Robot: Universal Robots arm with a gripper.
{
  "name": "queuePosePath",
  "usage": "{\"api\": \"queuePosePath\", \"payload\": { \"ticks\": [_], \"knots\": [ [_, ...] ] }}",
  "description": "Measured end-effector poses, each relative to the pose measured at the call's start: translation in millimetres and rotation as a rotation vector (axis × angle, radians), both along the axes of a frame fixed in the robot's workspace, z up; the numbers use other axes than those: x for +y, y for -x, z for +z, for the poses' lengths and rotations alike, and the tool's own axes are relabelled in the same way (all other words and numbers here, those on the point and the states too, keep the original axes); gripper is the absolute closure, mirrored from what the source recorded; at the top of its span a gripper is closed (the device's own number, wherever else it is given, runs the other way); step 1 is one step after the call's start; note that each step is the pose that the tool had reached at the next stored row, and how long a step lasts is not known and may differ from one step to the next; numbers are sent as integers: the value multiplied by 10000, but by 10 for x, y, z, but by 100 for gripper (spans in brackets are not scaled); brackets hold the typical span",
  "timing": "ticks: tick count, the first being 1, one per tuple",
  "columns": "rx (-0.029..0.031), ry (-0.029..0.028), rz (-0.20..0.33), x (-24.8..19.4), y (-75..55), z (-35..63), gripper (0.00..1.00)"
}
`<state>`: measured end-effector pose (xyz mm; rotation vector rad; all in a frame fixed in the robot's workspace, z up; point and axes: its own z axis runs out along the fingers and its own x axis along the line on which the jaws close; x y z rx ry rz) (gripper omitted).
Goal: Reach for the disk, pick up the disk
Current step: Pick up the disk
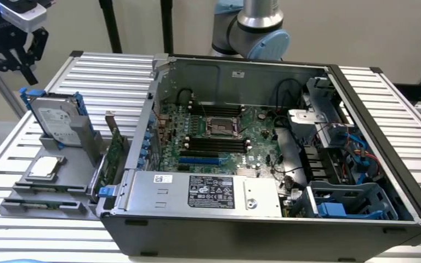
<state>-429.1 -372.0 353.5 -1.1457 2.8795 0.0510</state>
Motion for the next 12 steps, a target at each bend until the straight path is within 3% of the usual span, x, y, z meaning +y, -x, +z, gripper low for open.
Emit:
{"api": "queuePosePath", "payload": {
  "ticks": [12],
  "knots": [
    [1, 7, 2186, 0, -1, 0, 89]
  ]
}}
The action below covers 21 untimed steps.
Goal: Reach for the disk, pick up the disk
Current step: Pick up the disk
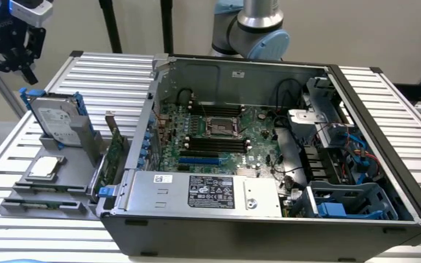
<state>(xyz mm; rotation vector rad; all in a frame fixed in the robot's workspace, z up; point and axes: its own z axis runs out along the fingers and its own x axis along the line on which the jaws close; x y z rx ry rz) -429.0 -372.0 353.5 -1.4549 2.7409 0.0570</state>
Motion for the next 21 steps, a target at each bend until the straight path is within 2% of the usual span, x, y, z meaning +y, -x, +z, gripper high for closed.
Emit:
{"api": "queuePosePath", "payload": {
  "ticks": [21],
  "knots": [
    [0, 23, 3826, 0, 0, -8, 89]
  ]
}}
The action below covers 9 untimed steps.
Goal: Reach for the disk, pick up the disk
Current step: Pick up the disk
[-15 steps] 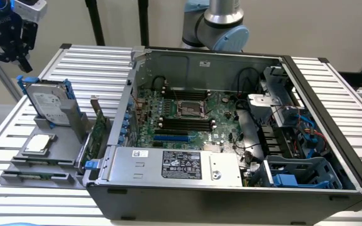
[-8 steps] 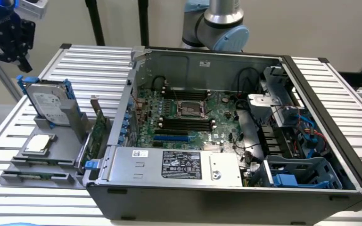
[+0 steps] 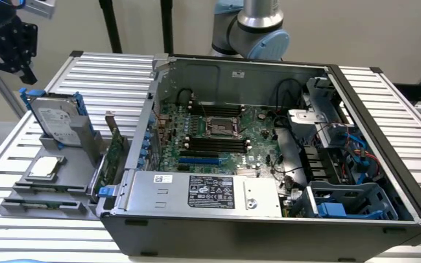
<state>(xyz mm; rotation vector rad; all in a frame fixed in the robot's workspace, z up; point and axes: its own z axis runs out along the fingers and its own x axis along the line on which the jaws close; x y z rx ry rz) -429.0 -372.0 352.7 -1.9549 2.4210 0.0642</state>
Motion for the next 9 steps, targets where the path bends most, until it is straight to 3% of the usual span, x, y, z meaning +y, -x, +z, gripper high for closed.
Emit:
{"api": "queuePosePath", "payload": {
  "ticks": [9],
  "knots": [
    [-3, 1, 1518, 0, -2, -33, 89]
  ]
}}
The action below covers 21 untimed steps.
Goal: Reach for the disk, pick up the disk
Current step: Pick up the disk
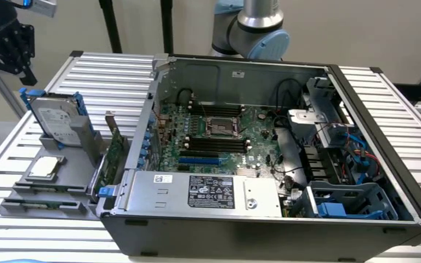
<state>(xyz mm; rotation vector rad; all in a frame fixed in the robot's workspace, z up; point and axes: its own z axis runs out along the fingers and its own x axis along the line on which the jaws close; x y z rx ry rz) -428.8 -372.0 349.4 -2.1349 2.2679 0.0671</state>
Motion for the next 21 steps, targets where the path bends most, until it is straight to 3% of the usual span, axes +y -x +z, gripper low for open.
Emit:
{"api": "queuePosePath", "payload": {
  "ticks": [7, 9, 12, 13, 15, 17, 18, 21],
  "knots": [
    [-1, 3, 145, 0, -54, -1, 88],
    [0, 4, 146, -2, -55, -1, 82],
    [0, 4, 146, -4, -55, -1, 64],
    [-1, 3, 146, -5, -55, -2, 64],
    [0, 4, 146, -5, -55, -4, 52],
    [-3, 2, 146, -5, -55, -16, 52],
    [-3, 3, 146, -5, -55, -25, 46],
    [-1, 4, 146, -5, -55, -75, 46]
  ]
}}
